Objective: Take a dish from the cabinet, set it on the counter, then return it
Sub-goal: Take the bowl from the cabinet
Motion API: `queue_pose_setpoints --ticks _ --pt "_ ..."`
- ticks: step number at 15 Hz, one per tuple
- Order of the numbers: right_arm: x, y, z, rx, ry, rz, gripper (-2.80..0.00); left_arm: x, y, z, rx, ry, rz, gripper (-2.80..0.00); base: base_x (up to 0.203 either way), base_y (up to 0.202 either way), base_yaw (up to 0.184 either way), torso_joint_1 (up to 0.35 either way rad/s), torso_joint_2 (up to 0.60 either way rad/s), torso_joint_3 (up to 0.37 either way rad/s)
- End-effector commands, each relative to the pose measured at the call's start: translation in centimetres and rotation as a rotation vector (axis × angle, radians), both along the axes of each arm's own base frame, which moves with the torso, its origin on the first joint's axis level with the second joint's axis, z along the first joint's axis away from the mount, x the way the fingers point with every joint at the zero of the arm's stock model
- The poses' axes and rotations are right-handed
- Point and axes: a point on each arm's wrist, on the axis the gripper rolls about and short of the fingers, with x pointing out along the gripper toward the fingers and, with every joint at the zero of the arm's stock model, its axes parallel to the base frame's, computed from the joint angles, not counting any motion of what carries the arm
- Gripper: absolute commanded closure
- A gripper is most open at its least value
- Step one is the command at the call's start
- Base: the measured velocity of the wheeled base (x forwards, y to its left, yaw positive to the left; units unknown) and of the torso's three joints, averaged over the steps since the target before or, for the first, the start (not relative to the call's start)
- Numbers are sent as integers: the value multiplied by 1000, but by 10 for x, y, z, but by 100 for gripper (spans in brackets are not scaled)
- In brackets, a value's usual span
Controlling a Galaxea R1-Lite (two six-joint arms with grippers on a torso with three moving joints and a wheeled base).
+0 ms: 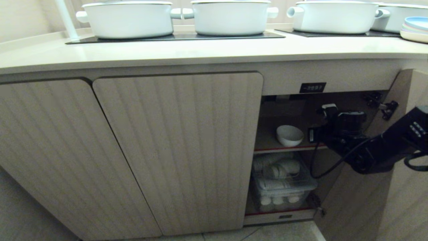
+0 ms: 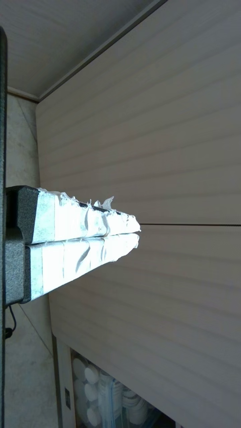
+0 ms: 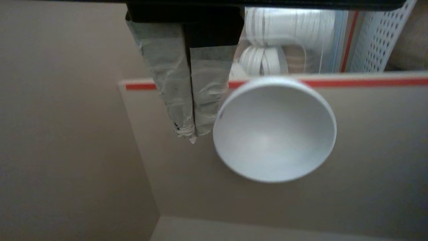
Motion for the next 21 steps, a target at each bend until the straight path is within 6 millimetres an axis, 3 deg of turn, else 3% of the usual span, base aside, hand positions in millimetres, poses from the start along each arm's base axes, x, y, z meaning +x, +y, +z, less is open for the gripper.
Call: queue_pose_setpoints --ticks 1,11,17,18,21 --pt "7 -1 -4 -1 -8 -3 0 0 0 0 0 0 0 0 0 0 0 0 0 0" --pt "28 -2 -8 0 -43 -12 0 0 0 0 2 0 0 0 0 0 0 0 0 0" --pt "30 -3 -14 -3 -30 -27 0 0 0 0 0 0 0 0 0 0 0 0 0 0" --pt "30 -3 -16 -3 -23 -27 -280 0 0 0 0 0 0 0 0 0 0 0 0 0" --pt "30 -3 -16 -6 -30 -33 -280 0 0 0 0 0 0 0 0 0 0 0 0 0"
